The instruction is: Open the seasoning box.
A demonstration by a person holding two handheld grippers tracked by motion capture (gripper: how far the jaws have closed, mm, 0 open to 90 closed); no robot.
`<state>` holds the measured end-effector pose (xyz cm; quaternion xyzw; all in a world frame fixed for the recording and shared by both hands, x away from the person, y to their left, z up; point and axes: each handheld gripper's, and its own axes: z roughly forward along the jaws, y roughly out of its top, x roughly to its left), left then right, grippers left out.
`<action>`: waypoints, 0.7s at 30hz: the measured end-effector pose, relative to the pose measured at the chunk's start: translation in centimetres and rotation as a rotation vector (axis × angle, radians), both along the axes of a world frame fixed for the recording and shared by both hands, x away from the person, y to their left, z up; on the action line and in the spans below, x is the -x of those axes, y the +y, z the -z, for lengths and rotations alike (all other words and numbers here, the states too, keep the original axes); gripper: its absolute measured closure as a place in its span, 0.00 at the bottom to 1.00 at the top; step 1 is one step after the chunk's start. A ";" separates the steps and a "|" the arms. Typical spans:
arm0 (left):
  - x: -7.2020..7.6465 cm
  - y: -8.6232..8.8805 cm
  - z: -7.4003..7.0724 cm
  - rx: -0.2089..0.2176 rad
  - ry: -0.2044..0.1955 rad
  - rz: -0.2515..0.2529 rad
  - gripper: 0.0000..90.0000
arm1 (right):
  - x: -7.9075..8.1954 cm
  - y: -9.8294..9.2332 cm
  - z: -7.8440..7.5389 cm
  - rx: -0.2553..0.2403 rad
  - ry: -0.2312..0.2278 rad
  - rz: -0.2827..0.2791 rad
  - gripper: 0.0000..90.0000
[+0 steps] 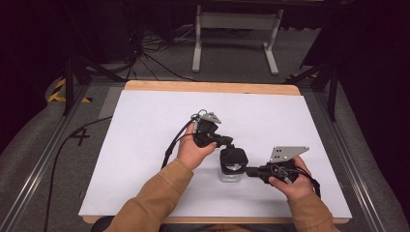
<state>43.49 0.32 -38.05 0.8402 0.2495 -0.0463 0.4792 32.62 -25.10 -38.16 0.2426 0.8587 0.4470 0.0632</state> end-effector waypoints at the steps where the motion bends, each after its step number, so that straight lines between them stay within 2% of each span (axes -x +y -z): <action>1: 0.0 0.0 0.0 -0.002 -0.002 -0.002 0.99 | 0.1 0.1 0.0 -0.004 -0.006 0.004 0.99; 9: 0.1 0.0 -0.1 -0.010 -0.008 -0.010 0.99 | 0.2 0.2 -0.4 -0.043 -0.051 0.036 1.00; 11: 0.3 0.0 -0.2 -0.023 -0.012 -0.015 0.95 | 0.2 0.2 -0.4 -0.053 -0.053 0.040 1.00; 13: 0.6 0.0 -0.5 -0.011 -0.023 -0.016 0.92 | 0.2 0.2 -0.5 -0.052 -0.055 0.038 1.00; 17: 1.3 0.7 -1.8 0.009 -0.058 -0.027 0.93 | 0.2 0.2 -0.7 -0.052 -0.059 0.033 1.00; 21: 2.2 2.3 -3.3 0.029 -0.079 -0.036 0.96 | 0.0 0.2 -1.0 -0.055 -0.063 0.026 1.00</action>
